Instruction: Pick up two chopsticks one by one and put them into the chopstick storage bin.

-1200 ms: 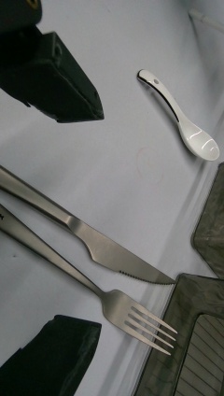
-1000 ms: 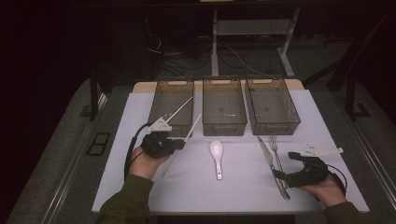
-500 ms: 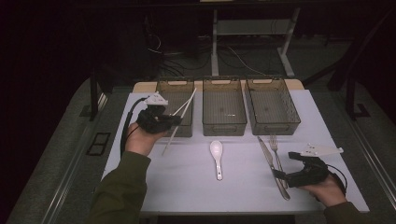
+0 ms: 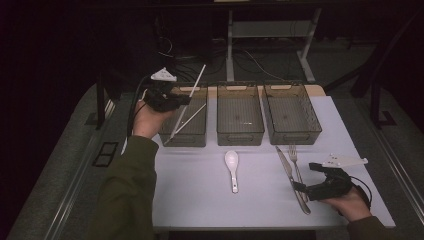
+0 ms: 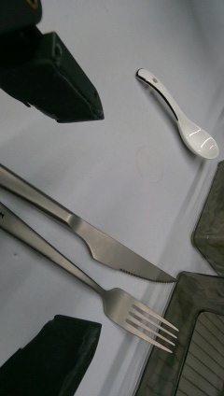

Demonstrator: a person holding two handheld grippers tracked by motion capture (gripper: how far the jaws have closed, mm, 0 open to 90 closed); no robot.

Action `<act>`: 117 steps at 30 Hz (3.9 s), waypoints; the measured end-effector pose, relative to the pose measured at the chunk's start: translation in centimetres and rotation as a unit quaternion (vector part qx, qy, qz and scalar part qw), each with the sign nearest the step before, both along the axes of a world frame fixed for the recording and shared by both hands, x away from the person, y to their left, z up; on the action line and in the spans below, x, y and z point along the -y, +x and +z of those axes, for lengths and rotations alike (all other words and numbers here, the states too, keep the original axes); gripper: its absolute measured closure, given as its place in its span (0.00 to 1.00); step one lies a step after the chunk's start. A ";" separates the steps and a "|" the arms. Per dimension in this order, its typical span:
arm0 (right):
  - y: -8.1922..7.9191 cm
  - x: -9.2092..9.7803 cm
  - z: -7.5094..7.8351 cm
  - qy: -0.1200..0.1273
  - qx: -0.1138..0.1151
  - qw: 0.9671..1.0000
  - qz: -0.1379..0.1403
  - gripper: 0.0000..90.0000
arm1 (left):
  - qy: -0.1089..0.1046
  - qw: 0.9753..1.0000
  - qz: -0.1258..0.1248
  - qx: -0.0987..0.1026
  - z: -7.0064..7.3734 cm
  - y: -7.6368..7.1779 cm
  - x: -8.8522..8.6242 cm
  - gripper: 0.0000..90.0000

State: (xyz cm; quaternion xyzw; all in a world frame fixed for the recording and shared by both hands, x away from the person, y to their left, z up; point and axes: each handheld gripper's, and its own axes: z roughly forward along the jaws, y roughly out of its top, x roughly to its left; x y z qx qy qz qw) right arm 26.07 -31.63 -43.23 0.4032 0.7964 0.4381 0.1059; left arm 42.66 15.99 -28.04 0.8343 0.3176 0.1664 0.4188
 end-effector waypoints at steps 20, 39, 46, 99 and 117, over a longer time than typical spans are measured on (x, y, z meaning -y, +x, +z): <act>0.0 0.1 0.0 0.000 -0.003 1.000 0.000 0.01 | 0.030 0.998 0.038 -0.047 -6.3 4.3 -1.6 0.94; 0.1 0.1 -0.1 0.001 -0.005 1.000 0.000 0.01 | 0.040 0.995 0.060 -0.069 -9.4 5.4 -0.8 0.94; 0.1 0.1 -0.1 0.001 -0.005 1.000 0.000 0.01 | 0.051 0.992 0.079 -0.084 -10.3 6.0 -0.2 0.92; 0.0 0.0 -0.1 -0.001 -0.005 1.000 -0.001 0.01 | -0.052 0.998 -0.036 -0.024 -7.9 -7.2 1.2 0.37; -0.1 0.1 0.0 0.002 -0.002 1.000 0.000 0.01 | -0.043 0.997 -0.067 -0.021 -12.8 -11.8 1.3 0.31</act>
